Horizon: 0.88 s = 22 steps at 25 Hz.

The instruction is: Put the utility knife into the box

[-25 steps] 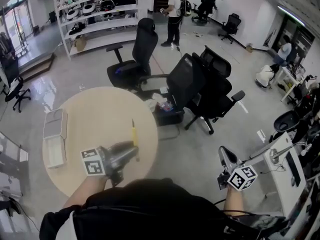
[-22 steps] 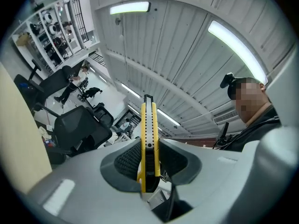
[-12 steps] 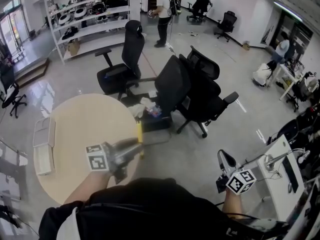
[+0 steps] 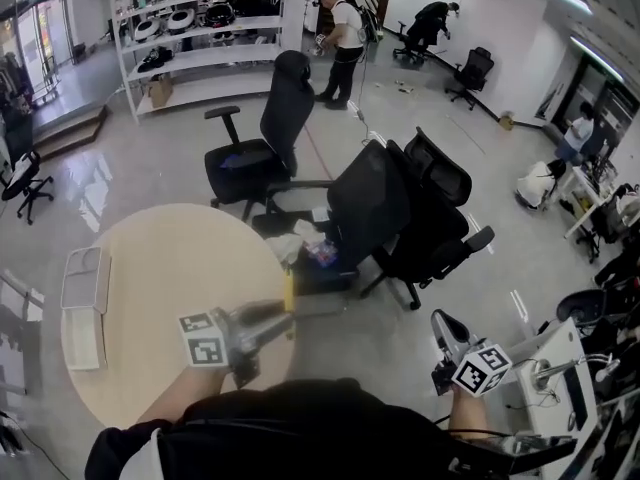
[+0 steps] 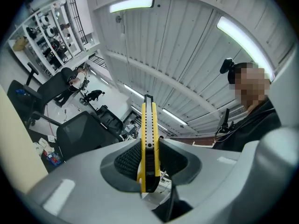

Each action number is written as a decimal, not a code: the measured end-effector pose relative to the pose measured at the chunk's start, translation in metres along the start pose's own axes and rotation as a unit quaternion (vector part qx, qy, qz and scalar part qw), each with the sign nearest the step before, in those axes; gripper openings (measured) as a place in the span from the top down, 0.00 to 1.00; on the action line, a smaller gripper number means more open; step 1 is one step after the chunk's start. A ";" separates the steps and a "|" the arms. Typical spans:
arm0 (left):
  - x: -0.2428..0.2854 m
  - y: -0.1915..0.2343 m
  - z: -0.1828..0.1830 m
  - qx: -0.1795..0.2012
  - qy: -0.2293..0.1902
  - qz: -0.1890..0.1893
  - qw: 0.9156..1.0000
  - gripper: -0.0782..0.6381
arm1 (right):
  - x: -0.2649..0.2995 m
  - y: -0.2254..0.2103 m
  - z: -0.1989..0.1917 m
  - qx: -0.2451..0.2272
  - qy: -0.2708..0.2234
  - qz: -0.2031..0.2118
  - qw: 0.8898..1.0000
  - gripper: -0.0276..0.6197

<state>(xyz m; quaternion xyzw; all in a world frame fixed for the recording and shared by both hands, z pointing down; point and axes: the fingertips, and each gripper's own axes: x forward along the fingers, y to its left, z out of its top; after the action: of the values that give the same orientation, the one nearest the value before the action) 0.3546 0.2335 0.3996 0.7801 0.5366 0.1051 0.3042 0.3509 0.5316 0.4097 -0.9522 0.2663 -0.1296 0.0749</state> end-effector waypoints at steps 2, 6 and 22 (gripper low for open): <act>-0.009 0.020 0.004 -0.001 -0.003 0.006 1.000 0.74 | 0.032 0.002 0.001 -0.007 0.020 0.010 1.000 0.94; -0.029 0.066 0.015 -0.007 -0.012 0.025 1.000 0.74 | 0.105 0.014 0.000 -0.012 0.049 0.045 0.998 0.94; -0.064 0.151 0.043 -0.010 -0.153 0.262 0.953 0.74 | 0.334 0.014 0.006 -0.060 0.116 0.322 0.938 0.94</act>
<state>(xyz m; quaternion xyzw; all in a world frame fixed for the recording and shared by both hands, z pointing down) 0.4667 0.1239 0.4652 0.8967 0.2593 0.0655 0.3527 0.6208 0.3442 0.4696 -0.7966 0.5728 -0.1918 0.0243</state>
